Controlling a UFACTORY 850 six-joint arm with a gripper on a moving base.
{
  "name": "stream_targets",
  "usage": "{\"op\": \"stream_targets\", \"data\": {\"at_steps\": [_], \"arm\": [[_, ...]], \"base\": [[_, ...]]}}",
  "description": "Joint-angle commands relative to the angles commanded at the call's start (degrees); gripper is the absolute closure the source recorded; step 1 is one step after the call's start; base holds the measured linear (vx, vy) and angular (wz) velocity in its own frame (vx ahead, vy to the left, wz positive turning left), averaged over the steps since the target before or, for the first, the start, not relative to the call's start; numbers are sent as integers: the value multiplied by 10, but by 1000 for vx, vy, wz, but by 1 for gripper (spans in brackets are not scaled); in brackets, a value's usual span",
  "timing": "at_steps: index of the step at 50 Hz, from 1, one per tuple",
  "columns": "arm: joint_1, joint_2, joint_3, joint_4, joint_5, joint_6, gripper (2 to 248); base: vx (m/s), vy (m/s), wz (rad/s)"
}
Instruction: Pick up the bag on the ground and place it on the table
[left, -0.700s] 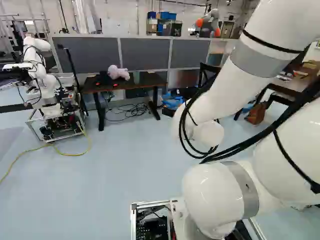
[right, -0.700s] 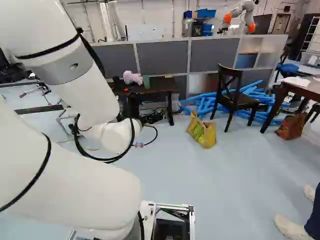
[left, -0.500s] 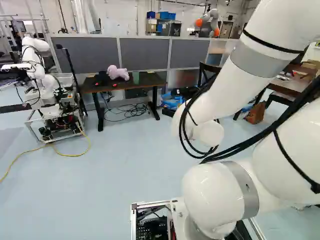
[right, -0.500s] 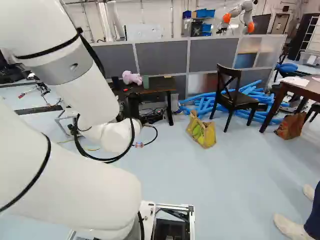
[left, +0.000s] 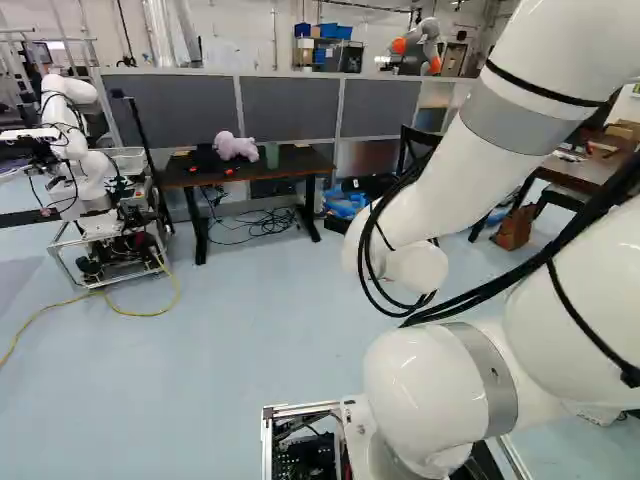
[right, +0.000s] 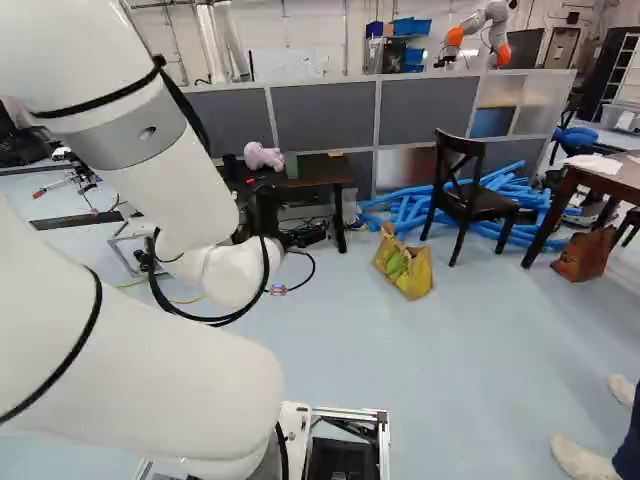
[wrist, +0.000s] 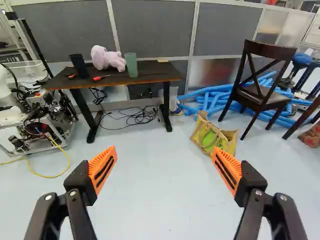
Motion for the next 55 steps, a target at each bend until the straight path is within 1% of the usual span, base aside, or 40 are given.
{"op": "stream_targets", "data": {"at_steps": [28,55], "arm": [[0,0,0,0,0,0,3],[0,0,0,0,0,0,3]], "base": [[105,-31,-2],[120,-78,-189]]}}
